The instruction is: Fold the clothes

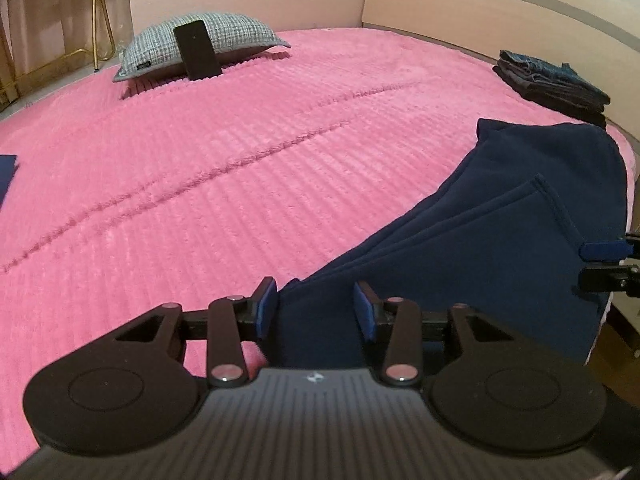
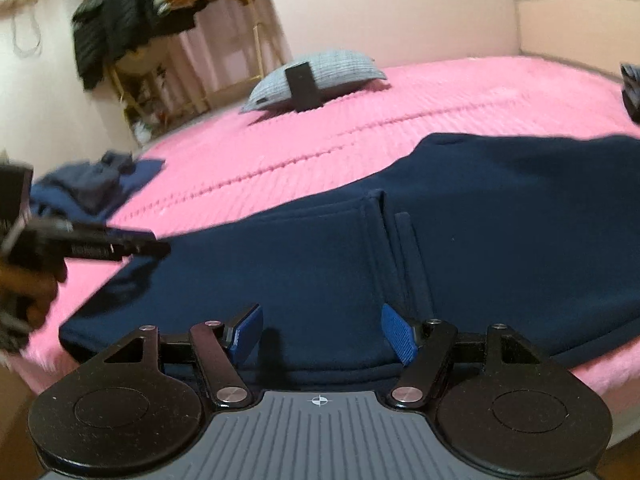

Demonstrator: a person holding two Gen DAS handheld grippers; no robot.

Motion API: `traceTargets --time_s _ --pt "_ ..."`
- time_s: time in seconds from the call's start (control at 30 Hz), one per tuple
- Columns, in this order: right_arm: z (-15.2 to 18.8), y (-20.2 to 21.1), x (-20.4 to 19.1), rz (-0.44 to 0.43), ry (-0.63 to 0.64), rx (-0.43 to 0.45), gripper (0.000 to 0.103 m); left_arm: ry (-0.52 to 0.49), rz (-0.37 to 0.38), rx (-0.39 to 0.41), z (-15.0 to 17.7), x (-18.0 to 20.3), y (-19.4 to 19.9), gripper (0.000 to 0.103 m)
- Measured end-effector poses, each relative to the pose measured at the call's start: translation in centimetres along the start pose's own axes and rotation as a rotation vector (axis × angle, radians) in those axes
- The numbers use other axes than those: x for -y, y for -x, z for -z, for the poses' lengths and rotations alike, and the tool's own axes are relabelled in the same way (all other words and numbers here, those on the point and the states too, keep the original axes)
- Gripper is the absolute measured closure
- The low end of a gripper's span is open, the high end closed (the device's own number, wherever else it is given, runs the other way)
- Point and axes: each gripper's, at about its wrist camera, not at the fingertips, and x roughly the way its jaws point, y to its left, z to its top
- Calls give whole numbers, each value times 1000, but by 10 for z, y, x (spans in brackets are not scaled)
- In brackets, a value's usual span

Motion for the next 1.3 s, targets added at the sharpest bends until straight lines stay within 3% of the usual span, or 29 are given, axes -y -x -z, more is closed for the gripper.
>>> traceTargets --time_s 0.13,0.23,0.43,0.63,0.73,0.87,1.03,1.2,1.3 --pt "9 8 1 2 13 -6 34 34 4 36 8 1 27 68" --pt "10 6 -3 14 16 -5 34 6 7 -13 23 10 26 66" --pt "8 18 -4 29 -23 -5 34 36 -5 -19 32 11 30 65" --pt "20 39 9 110 -87 -27 34 -131 -21 14 44 23 57 65" --pt "18 43 2 103 -58 -8 34 -204 -18 39 51 28 71 66" --pt "14 33 -12 77 -22 -19 34 -249 0 -8 62 36 59 65" --pt "4 28 -33 57 28 -18 34 -268 6 42 60 32 78 65" --pt "-1 21 -75 1 192 -52 34 -390 -13 66 64 17 89 65" --pt "2 11 -112 -63 360 -77 34 -581 -51 93 71 13 89 61"
